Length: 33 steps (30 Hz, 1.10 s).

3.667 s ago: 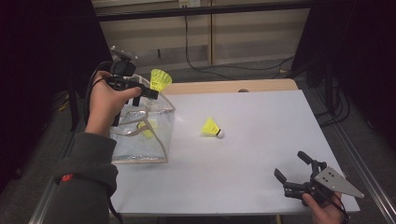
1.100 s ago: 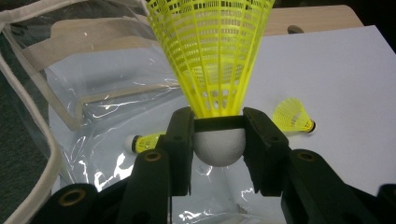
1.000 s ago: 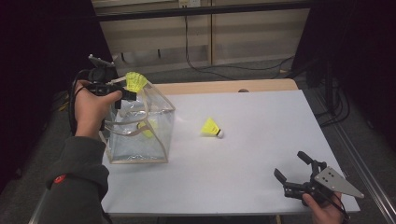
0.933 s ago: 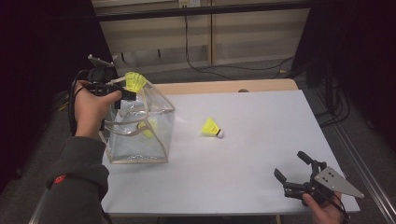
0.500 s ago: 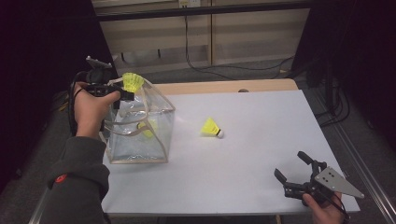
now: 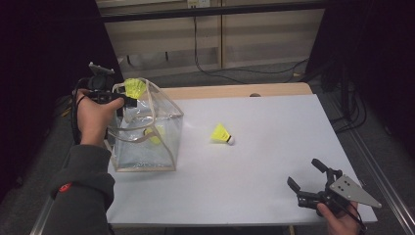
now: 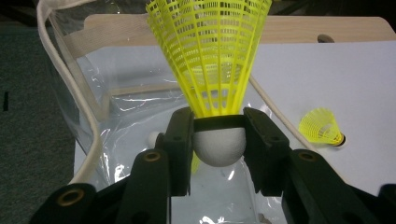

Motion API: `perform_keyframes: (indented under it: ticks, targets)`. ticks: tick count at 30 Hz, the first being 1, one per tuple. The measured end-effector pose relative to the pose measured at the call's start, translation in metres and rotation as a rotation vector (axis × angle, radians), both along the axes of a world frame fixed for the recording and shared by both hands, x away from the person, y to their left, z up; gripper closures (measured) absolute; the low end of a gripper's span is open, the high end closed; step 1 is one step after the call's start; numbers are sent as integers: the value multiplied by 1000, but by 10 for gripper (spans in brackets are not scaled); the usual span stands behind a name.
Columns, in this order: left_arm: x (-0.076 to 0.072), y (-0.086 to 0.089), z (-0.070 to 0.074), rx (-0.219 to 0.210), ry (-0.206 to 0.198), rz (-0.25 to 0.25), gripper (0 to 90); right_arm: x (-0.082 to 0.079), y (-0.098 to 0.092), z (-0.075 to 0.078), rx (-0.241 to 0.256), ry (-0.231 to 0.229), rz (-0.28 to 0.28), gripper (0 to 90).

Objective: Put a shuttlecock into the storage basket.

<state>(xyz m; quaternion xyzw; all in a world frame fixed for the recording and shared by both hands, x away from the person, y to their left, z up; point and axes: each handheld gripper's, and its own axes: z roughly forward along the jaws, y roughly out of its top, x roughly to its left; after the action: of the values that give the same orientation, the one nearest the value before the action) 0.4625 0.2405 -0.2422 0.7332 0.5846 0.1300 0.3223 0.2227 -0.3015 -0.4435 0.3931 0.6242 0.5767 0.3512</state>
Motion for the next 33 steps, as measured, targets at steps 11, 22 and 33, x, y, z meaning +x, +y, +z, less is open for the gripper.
perform_keyframes:
  ticks: [11, 22, 33]
  targets:
    - [3, 2, -7, 19, -2, 35, 644, 0, 0, 0, 3, -2, 0, 10]
    - [8, 3, -14, 26, -8, 47, 645, -1, 1, 0, -1, 3, 5, 13]
    - [15, 0, -20, 40, -7, 48, 645, -1, 0, 0, -2, -1, -2, 13]
